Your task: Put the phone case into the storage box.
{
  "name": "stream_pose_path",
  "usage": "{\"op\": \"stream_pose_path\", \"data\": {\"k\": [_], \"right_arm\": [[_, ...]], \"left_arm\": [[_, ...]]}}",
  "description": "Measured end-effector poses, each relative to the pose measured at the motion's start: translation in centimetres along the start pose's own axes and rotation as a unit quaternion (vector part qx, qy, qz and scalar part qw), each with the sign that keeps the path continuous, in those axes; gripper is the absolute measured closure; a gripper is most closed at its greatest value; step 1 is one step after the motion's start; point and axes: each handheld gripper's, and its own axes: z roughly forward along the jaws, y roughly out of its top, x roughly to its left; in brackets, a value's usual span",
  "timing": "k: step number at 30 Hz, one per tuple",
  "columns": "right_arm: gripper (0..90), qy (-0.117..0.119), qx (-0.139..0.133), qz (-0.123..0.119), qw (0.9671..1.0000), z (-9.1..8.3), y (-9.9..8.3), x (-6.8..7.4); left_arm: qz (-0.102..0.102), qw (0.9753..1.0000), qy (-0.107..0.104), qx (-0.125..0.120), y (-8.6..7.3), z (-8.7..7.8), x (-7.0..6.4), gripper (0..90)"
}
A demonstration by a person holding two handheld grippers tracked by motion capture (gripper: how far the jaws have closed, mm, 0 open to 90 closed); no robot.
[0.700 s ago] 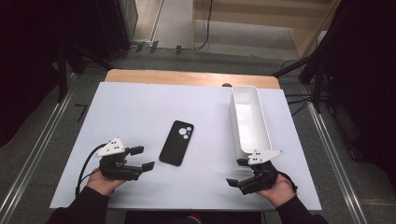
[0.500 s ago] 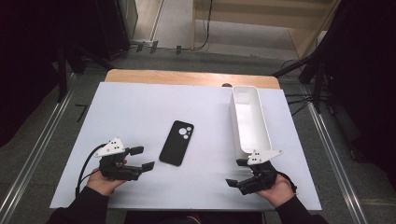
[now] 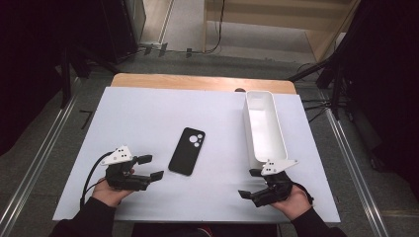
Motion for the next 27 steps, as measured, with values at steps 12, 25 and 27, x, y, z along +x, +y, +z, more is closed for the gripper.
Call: {"op": "stream_pose_path", "data": {"k": [12,25,27], "right_arm": [[13.2,-0.004,-0.007,0.002,1.0,-0.2,0.0,-0.1],[13.2,-0.003,0.0,-0.001,1.0,0.0,0.0,-0.1],[13.2,-0.004,0.0,0.0,1.0,-0.1,0.0,-0.1]], "left_arm": [[-0.014,0.9999,-0.002,0.002,0.1,-0.1,0.1,21.5],[-0.005,0.9996,0.027,-0.004,0.7,0.0,-0.2,21.3],[0.001,0.9995,0.028,-0.014,1.4,0.1,-0.3,21.1]]}}
